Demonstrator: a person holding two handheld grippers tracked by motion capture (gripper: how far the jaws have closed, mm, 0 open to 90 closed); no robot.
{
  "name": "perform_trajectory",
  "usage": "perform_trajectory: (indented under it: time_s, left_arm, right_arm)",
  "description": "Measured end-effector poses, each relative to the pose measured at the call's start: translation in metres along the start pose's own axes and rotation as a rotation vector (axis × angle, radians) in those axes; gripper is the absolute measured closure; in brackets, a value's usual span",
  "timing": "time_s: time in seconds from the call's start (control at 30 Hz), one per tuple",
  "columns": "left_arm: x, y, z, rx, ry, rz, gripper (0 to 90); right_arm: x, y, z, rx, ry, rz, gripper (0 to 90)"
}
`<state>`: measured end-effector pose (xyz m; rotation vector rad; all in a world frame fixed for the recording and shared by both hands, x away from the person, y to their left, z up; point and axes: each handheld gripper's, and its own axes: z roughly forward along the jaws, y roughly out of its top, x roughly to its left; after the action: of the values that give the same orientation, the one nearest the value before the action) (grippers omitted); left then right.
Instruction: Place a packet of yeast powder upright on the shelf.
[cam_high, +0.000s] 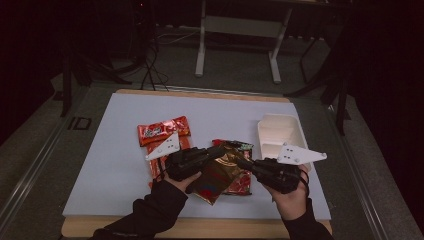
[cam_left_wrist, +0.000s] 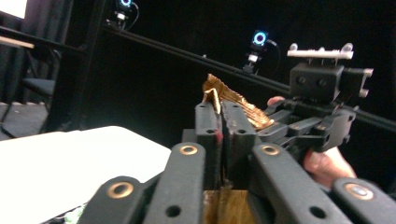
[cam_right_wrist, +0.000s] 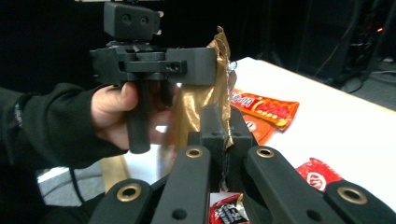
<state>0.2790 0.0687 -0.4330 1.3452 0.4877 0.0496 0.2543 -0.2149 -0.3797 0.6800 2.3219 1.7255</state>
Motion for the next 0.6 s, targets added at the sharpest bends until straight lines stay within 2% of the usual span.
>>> perform_trajectory:
  time_s: [0.1, 0.13, 0.2, 0.27, 0.3, 0.33, 0.37, 0.43, 0.5, 0.57, 0.6]
  left_arm:
    - [0.000, 0.001, -0.002, 0.016, 0.007, 0.013, 74.2]
    - [-0.001, 0.002, -0.003, 0.031, 0.009, 0.027, 74.2]
    - [-0.002, 0.004, -0.004, 0.076, 0.023, 0.044, 59.3]
    - [-0.003, 0.007, -0.007, 0.085, 0.026, 0.068, 58.7]
    - [-0.003, 0.007, -0.007, 0.085, 0.026, 0.068, 54.9]
    - [-0.005, 0.010, -0.011, 0.103, 0.046, 0.095, 54.9]
    - [-0.005, 0.011, -0.013, 0.109, 0.046, 0.096, 51.1]
    - [-0.007, 0.014, -0.017, 0.127, 0.074, 0.102, 40.2]
    - [-0.007, 0.016, -0.023, 0.129, 0.080, 0.094, 34.5]
    - [-0.007, 0.018, -0.029, 0.139, 0.098, 0.082, 21.4]
    - [-0.006, 0.019, -0.032, 0.143, 0.107, 0.079, 17.7]
  right_arm:
    - [-0.001, 0.001, 0.001, 0.008, 0.014, -0.001, 90.0]
    - [-0.001, 0.002, 0.002, 0.015, 0.021, -0.006, 90.0]
    - [0.000, 0.004, 0.003, 0.027, 0.027, -0.019, 90.0]
    - [0.000, 0.006, 0.004, 0.036, 0.030, -0.030, 90.0]
    - [0.000, 0.006, 0.004, 0.036, 0.030, -0.030, 90.0]
    - [-0.001, 0.007, 0.004, 0.035, 0.036, -0.030, 90.0]
    - [-0.001, 0.009, 0.003, 0.036, 0.033, -0.040, 90.0]
    - [-0.002, 0.011, 0.002, 0.038, 0.041, -0.051, 90.0]
    - [-0.003, 0.013, 0.001, 0.040, 0.047, -0.063, 90.0]
    - [-0.004, 0.016, 0.000, 0.039, 0.046, -0.080, 90.0]
    - [-0.005, 0.017, 0.000, 0.037, 0.049, -0.085, 90.0]
